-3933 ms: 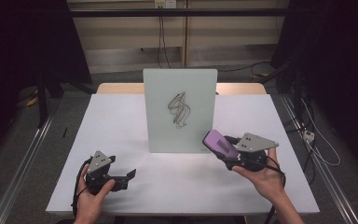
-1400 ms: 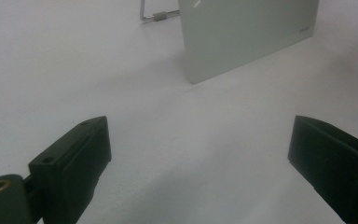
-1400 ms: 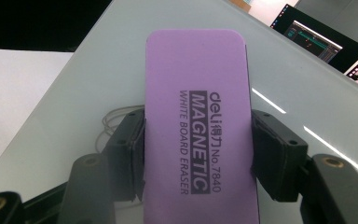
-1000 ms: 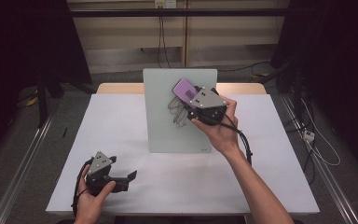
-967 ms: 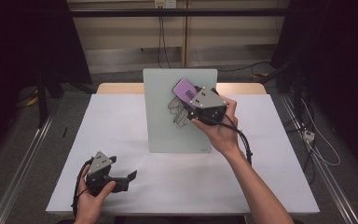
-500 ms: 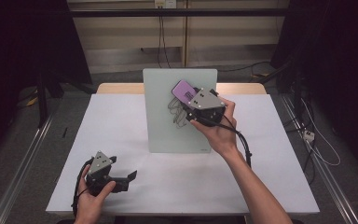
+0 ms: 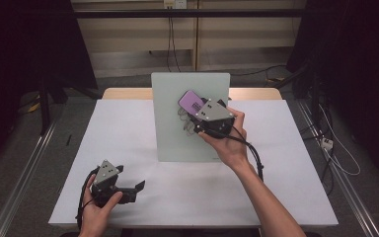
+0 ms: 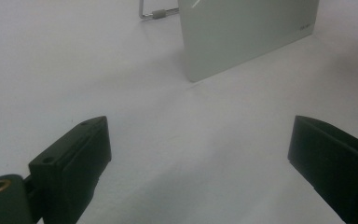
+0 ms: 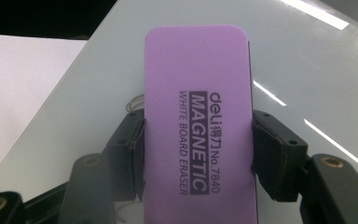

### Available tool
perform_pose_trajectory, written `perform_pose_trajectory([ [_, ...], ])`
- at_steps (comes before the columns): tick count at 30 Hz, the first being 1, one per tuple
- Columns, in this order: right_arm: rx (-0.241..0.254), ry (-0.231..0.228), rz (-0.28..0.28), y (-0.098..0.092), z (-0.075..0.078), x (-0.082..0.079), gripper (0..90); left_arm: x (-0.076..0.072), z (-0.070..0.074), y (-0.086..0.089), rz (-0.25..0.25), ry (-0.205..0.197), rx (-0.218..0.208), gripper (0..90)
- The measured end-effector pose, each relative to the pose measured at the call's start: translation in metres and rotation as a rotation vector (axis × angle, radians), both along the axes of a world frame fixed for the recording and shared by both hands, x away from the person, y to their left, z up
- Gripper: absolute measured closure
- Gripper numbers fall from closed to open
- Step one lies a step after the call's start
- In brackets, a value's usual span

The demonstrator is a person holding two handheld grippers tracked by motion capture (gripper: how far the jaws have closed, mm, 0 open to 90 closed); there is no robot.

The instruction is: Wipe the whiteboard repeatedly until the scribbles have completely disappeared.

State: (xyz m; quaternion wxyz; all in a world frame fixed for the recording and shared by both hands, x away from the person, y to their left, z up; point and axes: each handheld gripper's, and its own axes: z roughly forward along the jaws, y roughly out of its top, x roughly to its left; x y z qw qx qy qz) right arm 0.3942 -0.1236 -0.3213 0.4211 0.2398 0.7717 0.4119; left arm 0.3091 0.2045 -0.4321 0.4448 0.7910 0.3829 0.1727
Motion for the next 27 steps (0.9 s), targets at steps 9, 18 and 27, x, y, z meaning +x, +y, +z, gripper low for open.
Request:
perform_pose_trajectory([
  [9, 0.015, 0.013, 0.005, -0.002, 0.000, 0.000, 41.3, 0.000, 0.000, 0.000, 0.003, 0.003, -0.004, 5.9],
  [18, 0.098, -0.008, -0.058, -0.022, 0.016, 0.003, 41.3, 0.000, 0.000, 0.000, 0.000, 0.000, -0.002, 5.9],
  [27, 0.051, 0.012, -0.041, -0.011, 0.006, 0.001, 41.4, -0.001, 0.000, 0.000, 0.000, 0.003, 0.005, 5.9],
])
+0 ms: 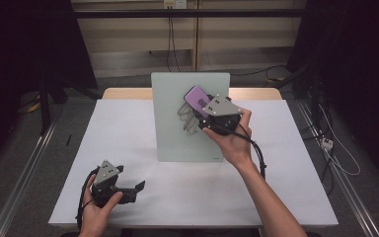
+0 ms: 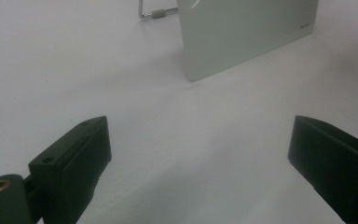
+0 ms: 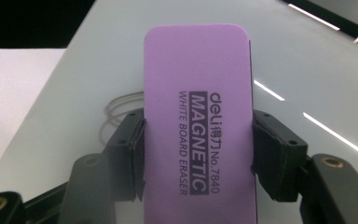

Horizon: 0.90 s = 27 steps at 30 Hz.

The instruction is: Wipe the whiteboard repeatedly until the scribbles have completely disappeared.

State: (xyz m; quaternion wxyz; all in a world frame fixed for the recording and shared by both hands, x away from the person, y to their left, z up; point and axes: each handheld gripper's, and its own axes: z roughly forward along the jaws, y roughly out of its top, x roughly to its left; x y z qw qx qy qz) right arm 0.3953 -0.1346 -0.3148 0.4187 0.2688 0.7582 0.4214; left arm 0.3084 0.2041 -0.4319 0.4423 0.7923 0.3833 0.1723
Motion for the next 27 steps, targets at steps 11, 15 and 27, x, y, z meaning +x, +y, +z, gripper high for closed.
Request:
perform_pose_trajectory([
  [11, -0.045, 0.059, 0.055, 0.018, -0.021, -0.006, 41.5, 0.000, 0.000, 0.000, 0.000, 0.001, 0.001, 5.9],
  [15, -0.046, 0.082, 0.076, 0.022, -0.028, -0.007, 41.5, 0.000, 0.000, 0.000, -0.003, 0.002, 0.004, 5.9],
  [27, -0.060, 0.084, 0.056, 0.021, -0.017, -0.005, 41.5, 0.000, 0.000, 0.001, 0.012, -0.008, -0.014, 6.0],
])
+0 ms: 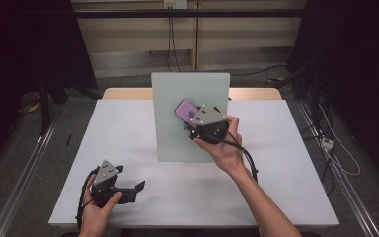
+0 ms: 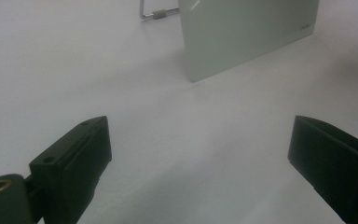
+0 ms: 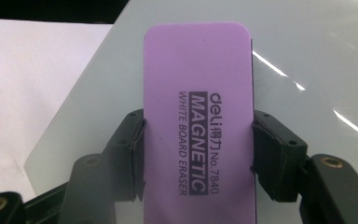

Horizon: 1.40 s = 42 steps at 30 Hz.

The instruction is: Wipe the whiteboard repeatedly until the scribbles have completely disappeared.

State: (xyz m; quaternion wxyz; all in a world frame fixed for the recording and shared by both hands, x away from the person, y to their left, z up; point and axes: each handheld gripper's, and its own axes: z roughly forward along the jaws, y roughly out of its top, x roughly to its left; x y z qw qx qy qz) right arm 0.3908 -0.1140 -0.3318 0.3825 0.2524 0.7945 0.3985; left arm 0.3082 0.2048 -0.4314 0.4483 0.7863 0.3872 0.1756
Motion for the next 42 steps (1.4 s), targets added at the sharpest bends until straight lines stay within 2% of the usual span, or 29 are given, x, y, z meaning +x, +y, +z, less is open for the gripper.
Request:
perform_pose_trajectory([
  [8, 0.044, -0.052, -0.067, -0.016, 0.025, 0.007, 41.5, 0.000, 0.000, -0.001, -0.011, 0.007, 0.008, 6.0],
  [10, 0.051, -0.055, -0.070, -0.018, 0.027, 0.008, 41.5, 0.001, 0.000, 0.000, -0.015, 0.005, 0.010, 6.0],
  [12, 0.035, -0.065, -0.074, -0.016, 0.026, 0.008, 41.5, 0.001, -0.001, 0.000, -0.013, 0.006, 0.010, 5.9],
  [15, 0.033, -0.057, -0.064, -0.011, 0.023, 0.007, 41.5, 0.000, -0.001, -0.001, -0.013, 0.008, 0.014, 5.9],
  [21, 0.015, -0.031, -0.035, 0.002, 0.010, 0.005, 41.5, 0.000, 0.000, -0.001, -0.012, 0.008, 0.012, 6.0],
  [32, -0.027, 0.011, 0.012, 0.015, -0.010, -0.001, 41.5, 0.000, 0.000, 0.000, -0.009, 0.007, 0.009, 6.0],
  [38, -0.004, 0.044, 0.032, 0.013, -0.010, 0.000, 41.4, 0.000, 0.000, 0.000, -0.011, 0.008, 0.009, 5.9],
  [42, -0.006, 0.026, 0.024, 0.010, -0.007, 0.000, 41.5, 0.000, 0.000, 0.000, -0.009, 0.005, 0.008, 6.0],
])
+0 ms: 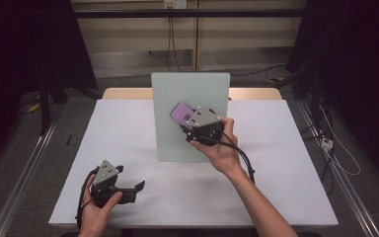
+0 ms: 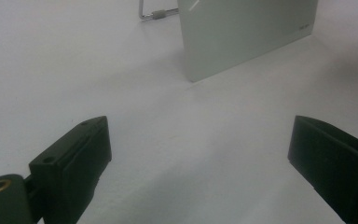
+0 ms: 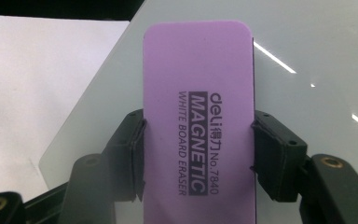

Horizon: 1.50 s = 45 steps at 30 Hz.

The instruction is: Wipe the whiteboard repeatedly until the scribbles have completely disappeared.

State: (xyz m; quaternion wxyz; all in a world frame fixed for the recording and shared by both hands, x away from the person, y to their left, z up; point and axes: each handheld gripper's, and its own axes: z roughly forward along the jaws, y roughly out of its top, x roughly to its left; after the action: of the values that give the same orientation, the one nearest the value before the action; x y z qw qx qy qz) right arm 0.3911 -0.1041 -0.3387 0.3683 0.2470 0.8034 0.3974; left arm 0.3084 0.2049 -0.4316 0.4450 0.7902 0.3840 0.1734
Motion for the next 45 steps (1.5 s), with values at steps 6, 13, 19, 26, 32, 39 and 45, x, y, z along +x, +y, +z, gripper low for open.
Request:
perform_pose_trajectory([
  [6, 0.016, -0.017, -0.018, -0.007, 0.009, 0.002, 41.4, 0.000, 0.000, 0.000, -0.001, 0.002, 0.001, 6.0],
  [13, 0.016, -0.047, -0.048, -0.016, 0.023, 0.006, 41.5, 0.000, 0.000, 0.000, -0.001, 0.001, 0.001, 5.9],
  [19, 0.025, -0.064, -0.060, -0.016, 0.026, 0.008, 41.5, 0.000, 0.000, 0.000, -0.001, 0.001, -0.003, 6.0],
  [26, 0.006, -0.067, -0.055, -0.010, 0.021, 0.006, 41.5, 0.000, 0.000, -0.001, -0.005, 0.005, 0.005, 6.0],
  [32, -0.006, -0.066, -0.040, -0.003, 0.008, 0.002, 41.5, 0.000, 0.000, 0.000, -0.002, 0.003, 0.001, 5.9],
  [39, -0.019, -0.044, -0.016, 0.005, -0.007, -0.002, 41.5, -0.001, 0.000, 0.000, -0.004, 0.003, 0.001, 5.9],
  [45, -0.032, -0.019, 0.007, 0.011, -0.020, -0.006, 41.5, 0.000, 0.000, -0.001, -0.006, 0.005, 0.002, 6.0],
])
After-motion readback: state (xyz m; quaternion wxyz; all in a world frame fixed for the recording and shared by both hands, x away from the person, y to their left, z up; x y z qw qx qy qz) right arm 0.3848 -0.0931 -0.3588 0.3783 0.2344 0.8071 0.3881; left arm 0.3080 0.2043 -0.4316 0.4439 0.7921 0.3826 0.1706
